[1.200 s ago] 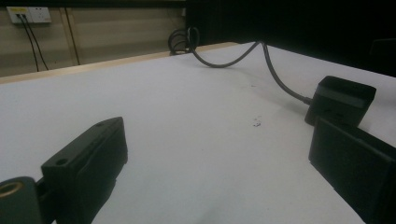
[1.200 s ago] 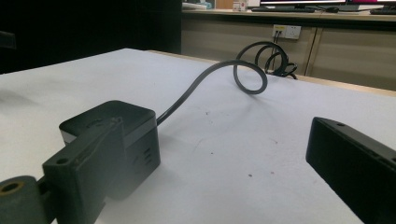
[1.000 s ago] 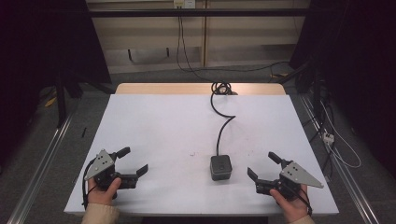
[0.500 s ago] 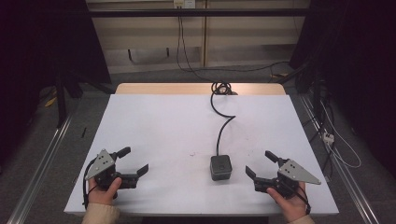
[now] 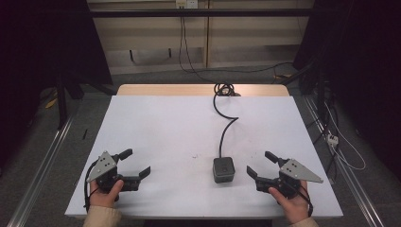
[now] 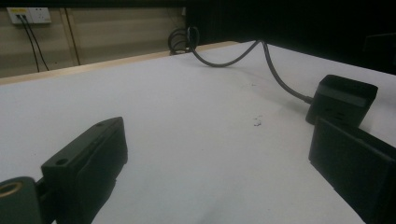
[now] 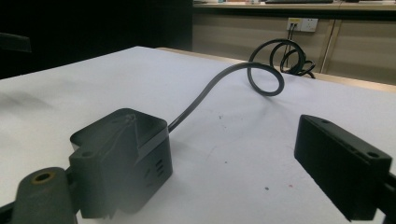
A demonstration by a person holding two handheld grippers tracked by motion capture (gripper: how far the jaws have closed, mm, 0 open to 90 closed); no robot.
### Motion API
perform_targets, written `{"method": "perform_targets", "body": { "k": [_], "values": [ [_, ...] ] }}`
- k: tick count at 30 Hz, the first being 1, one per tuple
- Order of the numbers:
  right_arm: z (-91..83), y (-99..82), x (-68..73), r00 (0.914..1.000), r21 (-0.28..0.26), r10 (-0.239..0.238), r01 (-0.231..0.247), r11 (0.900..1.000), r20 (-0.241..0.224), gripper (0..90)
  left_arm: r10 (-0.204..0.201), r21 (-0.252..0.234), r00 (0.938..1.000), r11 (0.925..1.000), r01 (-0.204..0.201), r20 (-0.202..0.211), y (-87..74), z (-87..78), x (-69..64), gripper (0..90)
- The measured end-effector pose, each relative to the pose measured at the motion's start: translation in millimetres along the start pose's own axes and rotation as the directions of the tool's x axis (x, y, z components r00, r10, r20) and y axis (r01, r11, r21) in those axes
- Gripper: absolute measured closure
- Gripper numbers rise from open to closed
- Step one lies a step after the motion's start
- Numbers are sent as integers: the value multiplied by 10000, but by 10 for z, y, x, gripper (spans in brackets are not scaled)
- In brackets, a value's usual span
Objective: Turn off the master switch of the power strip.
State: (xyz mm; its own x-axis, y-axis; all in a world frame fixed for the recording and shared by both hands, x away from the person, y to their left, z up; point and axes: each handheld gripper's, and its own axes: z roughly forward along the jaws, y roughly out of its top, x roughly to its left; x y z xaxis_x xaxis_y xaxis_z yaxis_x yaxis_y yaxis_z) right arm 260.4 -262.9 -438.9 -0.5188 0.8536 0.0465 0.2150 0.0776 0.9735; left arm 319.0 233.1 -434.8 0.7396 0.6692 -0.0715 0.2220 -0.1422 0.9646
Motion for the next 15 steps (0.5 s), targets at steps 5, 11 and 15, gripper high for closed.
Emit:
{"method": "perform_targets", "body": {
  "k": [5,11,15],
  "values": [
    [17,20,10,9999,50,-97,97,9999,-39,148,0,7,10000,10000,0,-2,0,3,-2,42],
    [38,21,6,10000,91,-18,19,10000,-88,151,-27,31,10000,10000,27,-21,0,6,-8,42],
    [52,26,14,9999,144,-5,7,9999,-155,153,-31,1,10000,10000,31,-11,-2,10,-6,42]
  ]
}}
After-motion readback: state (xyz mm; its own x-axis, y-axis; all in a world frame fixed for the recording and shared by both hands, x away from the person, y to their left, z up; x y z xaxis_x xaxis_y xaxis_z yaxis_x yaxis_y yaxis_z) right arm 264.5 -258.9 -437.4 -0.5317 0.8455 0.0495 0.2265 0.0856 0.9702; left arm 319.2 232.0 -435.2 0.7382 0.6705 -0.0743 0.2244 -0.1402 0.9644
